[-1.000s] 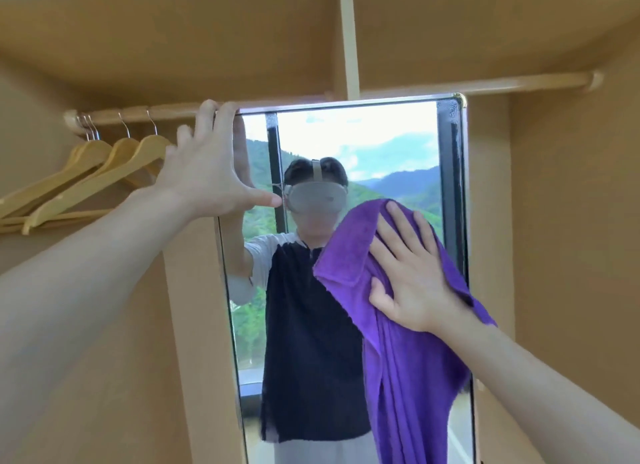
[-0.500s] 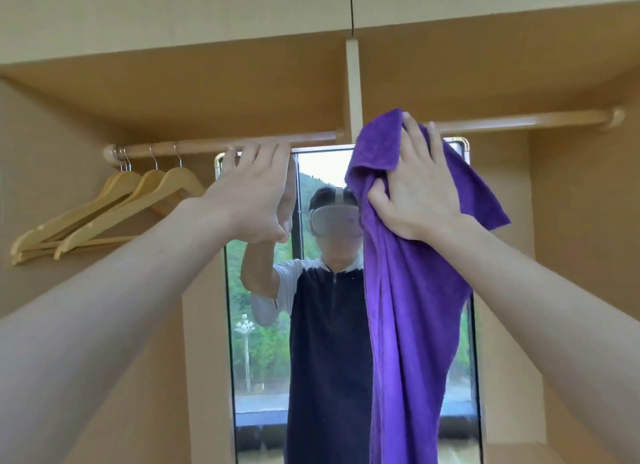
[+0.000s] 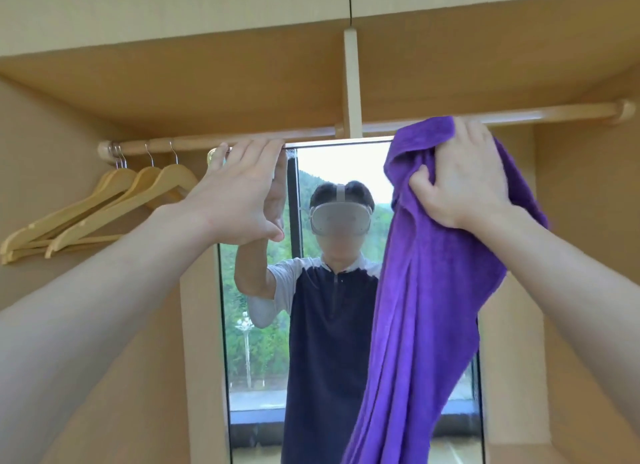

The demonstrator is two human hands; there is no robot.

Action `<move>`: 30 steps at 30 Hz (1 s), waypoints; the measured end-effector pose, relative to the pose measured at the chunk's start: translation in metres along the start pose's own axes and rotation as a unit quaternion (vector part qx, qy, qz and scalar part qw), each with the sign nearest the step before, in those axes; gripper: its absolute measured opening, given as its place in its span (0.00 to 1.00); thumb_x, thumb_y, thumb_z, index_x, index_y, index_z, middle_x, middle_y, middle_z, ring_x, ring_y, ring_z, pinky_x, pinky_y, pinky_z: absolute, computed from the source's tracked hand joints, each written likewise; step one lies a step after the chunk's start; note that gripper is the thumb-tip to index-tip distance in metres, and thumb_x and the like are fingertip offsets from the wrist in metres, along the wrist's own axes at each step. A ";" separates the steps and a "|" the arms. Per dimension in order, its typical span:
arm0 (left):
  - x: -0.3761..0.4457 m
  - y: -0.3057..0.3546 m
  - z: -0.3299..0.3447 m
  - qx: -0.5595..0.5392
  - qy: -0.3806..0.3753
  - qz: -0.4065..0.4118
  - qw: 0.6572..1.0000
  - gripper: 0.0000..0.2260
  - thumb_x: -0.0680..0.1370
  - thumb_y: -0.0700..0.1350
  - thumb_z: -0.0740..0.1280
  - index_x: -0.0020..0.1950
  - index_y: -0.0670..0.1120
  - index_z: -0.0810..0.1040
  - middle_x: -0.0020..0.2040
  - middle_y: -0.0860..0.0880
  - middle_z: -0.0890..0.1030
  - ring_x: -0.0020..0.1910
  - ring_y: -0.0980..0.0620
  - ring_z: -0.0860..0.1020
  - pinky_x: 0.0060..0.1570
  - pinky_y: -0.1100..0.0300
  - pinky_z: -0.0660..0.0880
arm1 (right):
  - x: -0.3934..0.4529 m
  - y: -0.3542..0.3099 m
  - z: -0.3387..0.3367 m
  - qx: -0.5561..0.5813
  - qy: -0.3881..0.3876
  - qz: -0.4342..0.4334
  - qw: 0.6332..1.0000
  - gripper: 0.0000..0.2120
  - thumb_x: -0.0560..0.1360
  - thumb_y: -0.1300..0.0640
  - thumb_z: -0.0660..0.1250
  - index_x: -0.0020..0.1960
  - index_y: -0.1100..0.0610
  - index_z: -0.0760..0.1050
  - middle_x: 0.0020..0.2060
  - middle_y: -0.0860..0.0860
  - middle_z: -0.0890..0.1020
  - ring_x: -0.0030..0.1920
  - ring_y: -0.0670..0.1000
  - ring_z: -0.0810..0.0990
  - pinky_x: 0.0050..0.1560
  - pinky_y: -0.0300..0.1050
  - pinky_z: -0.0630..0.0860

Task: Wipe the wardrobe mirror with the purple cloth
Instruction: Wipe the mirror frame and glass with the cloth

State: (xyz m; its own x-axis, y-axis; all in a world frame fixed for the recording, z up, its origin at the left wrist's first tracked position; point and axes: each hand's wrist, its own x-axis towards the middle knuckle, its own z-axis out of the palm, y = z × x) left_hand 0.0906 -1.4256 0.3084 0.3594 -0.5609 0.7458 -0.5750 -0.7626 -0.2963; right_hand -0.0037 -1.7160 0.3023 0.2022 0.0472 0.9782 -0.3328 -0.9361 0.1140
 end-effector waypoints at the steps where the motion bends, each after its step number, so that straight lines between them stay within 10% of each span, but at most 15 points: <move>1: 0.000 0.000 0.000 0.000 0.000 0.000 1.000 0.60 0.62 0.62 0.80 0.81 0.46 0.46 0.80 0.47 0.54 0.80 0.47 0.50 0.79 0.42 0.46 | -0.001 0.003 0.001 0.018 0.007 0.015 1.000 0.16 0.72 0.51 0.58 0.53 0.61 0.70 0.49 0.60 0.73 0.51 0.62 0.71 0.58 0.56 0.67; 5: 0.000 0.000 0.001 0.003 0.001 -0.002 1.000 0.60 0.62 0.61 0.80 0.81 0.45 0.46 0.80 0.46 0.54 0.80 0.45 0.50 0.79 0.43 0.46 | -0.016 -0.007 0.007 0.128 0.043 0.086 0.987 0.19 0.72 0.54 0.57 0.59 0.62 0.69 0.60 0.59 0.73 0.63 0.62 0.69 0.66 0.57 0.67; 8: 0.000 0.003 -0.001 0.012 -0.007 -0.007 1.000 0.59 0.64 0.60 0.79 0.81 0.44 0.44 0.81 0.45 0.52 0.80 0.44 0.49 0.78 0.42 0.45 | -0.040 -0.017 0.009 0.086 0.009 0.100 0.991 0.29 0.74 0.52 0.55 0.72 0.63 0.63 0.76 0.60 0.63 0.79 0.61 0.54 0.80 0.57 0.49; 21: -0.005 0.116 0.045 0.012 -0.001 0.129 0.992 0.51 0.70 0.66 0.71 0.81 0.57 0.41 0.81 0.47 0.33 0.79 0.40 0.34 0.74 0.31 0.42 | -0.248 -0.050 0.032 0.045 -0.214 -0.082 0.972 0.31 0.71 0.47 0.60 0.71 0.60 0.72 0.74 0.58 0.70 0.81 0.58 0.51 0.79 0.61 0.48; 30: -0.003 0.126 0.051 0.058 0.000 0.117 0.992 0.53 0.70 0.63 0.73 0.81 0.54 0.39 0.80 0.44 0.32 0.78 0.35 0.33 0.72 0.27 0.45 | -0.171 -0.047 0.024 0.113 -0.075 0.044 0.990 0.34 0.74 0.51 0.59 0.77 0.62 0.61 0.78 0.61 0.61 0.81 0.60 0.52 0.81 0.54 0.46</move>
State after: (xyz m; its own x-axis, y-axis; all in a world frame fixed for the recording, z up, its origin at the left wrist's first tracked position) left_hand 0.0541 -1.5366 0.2384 0.2269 -0.7264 0.6487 -0.5549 -0.6438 -0.5268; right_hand -0.0008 -1.6880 0.1255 0.3219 -0.0751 0.9438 -0.1443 -0.9891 -0.0295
